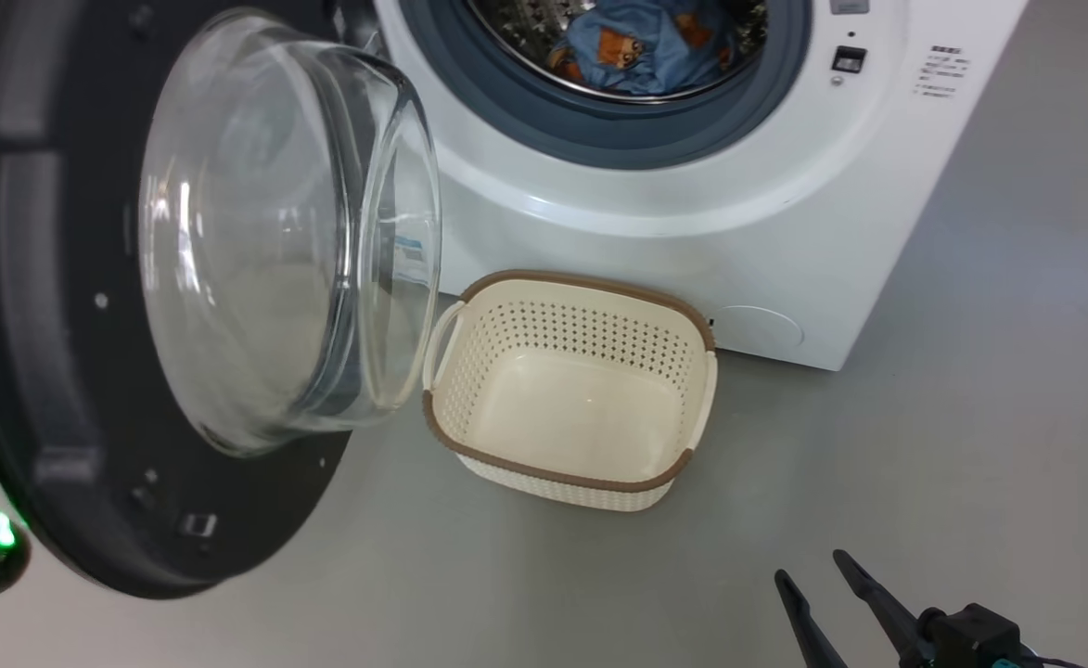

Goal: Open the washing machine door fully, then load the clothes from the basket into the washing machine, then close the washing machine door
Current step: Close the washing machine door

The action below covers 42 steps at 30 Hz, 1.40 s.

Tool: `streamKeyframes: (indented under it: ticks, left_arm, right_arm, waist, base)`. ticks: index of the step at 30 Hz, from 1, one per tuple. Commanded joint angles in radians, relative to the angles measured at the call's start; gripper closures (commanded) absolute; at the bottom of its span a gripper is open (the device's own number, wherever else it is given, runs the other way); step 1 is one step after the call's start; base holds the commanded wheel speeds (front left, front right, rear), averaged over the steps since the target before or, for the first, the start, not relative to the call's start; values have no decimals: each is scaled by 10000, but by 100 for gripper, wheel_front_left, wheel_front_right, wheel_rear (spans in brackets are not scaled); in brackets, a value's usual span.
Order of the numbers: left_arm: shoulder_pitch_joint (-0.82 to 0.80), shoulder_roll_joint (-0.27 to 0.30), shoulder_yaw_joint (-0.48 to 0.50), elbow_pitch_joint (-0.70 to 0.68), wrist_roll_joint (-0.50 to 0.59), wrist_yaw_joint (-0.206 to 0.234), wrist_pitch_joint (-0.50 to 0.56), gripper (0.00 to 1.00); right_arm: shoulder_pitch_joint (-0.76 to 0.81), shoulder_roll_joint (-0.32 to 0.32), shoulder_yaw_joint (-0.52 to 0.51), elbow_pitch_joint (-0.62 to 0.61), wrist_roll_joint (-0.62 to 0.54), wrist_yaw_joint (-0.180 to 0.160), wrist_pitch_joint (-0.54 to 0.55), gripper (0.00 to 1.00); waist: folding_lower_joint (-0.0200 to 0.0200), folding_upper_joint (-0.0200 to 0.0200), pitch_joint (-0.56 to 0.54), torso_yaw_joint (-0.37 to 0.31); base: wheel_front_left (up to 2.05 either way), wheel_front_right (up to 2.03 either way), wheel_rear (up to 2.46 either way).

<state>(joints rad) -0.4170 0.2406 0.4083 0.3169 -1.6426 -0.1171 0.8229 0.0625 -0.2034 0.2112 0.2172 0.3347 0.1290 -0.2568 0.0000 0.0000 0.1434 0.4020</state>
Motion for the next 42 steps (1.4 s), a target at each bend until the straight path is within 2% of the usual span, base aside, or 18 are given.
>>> streamKeyframes:
  ticks: [1,13,18,24,31,42]
  left_arm:
    - [60,252,29,-522,13,48,234,100]
    - [512,-831,-739,-2705,-185,734,545,100]
    - [340,-1393,-1287,-3009,281,669,-4,100]
    - [-208,-1749,-1915,-2417,884,345,-1074,100]
    - [-1090,-1865,-2508,-1246,1406,29,-2357,100]
    - [-2150,-1882,-2588,53,1694,-128,-3594,100]
  right_arm:
    - [-181,32,175,-180,-130,17,-49,0]
    - [-204,581,144,-122,-142,17,-49,0]
    - [-308,690,113,-170,-184,17,-49,0]
    - [-514,791,114,-195,-198,17,-49,0]
    - [-747,892,255,-163,-175,17,-49,0]
    - [-925,998,291,-145,-161,17,-49,0]
  waist:
    - [0,0,-94,-229]
    - [0,0,-486,-1494]
    - [0,0,-453,-1973]
    - [0,0,-378,-2591]
    - [0,0,-258,-3307]
    - [0,0,-33,-4353]
  base:
    - [0,0,0]
    - [0,0,0]
    - [0,0,0]
    - [0,0,0]
    - [0,0,0]
    - [0,0,0]
